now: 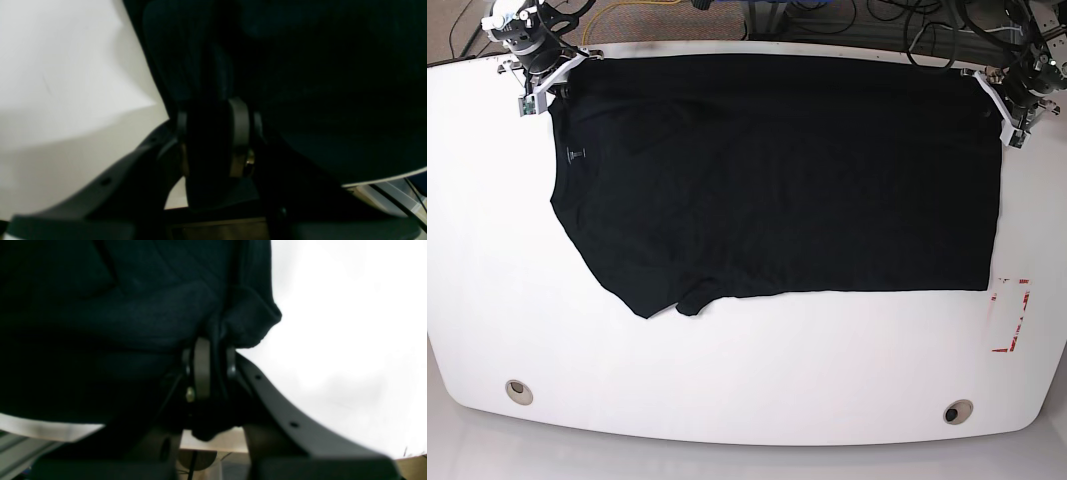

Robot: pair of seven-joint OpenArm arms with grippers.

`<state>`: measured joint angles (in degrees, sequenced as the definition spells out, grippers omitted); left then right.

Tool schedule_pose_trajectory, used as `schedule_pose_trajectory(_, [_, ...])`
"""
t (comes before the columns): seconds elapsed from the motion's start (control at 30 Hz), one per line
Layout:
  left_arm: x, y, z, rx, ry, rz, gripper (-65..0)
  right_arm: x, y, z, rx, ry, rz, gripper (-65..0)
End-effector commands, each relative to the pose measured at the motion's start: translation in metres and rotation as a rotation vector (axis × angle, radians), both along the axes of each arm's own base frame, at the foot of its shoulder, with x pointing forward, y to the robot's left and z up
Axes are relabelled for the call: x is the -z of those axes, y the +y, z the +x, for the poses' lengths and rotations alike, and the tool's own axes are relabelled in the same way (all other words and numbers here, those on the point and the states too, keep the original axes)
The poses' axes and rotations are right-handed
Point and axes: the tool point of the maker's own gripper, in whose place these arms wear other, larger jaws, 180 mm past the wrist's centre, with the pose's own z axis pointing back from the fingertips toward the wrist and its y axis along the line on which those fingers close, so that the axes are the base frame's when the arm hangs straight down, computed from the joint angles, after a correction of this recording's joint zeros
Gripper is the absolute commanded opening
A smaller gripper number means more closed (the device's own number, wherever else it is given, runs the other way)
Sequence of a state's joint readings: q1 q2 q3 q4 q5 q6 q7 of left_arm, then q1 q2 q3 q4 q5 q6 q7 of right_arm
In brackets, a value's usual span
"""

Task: Layout the t-shirt on the table in an organized manner, then fold the t-shirt properly
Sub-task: 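Regrasp the shirt edge with both grippers and pull it toward the robot, then release the edge and move both grippers to the shirt's hem corners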

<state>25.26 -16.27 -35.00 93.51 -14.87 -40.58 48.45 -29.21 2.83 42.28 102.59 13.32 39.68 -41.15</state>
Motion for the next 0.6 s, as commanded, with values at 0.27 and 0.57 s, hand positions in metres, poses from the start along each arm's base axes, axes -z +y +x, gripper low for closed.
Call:
schedule_pose_trajectory(0.27, [0.004, 0.018, -0.013, -0.01, 0.108, 0.09, -45.7, -0.021, -0.01, 0.013, -0.008, -0.051, -0.065, -26.3])
schedule_pose_trajectory(0.57, [-0.022, 0.017, 0.021, 0.012, 0.04, 0.14, -30.4, -0.046, -0.009, 0.034, -0.035, -0.128, -0.108, -12.0])
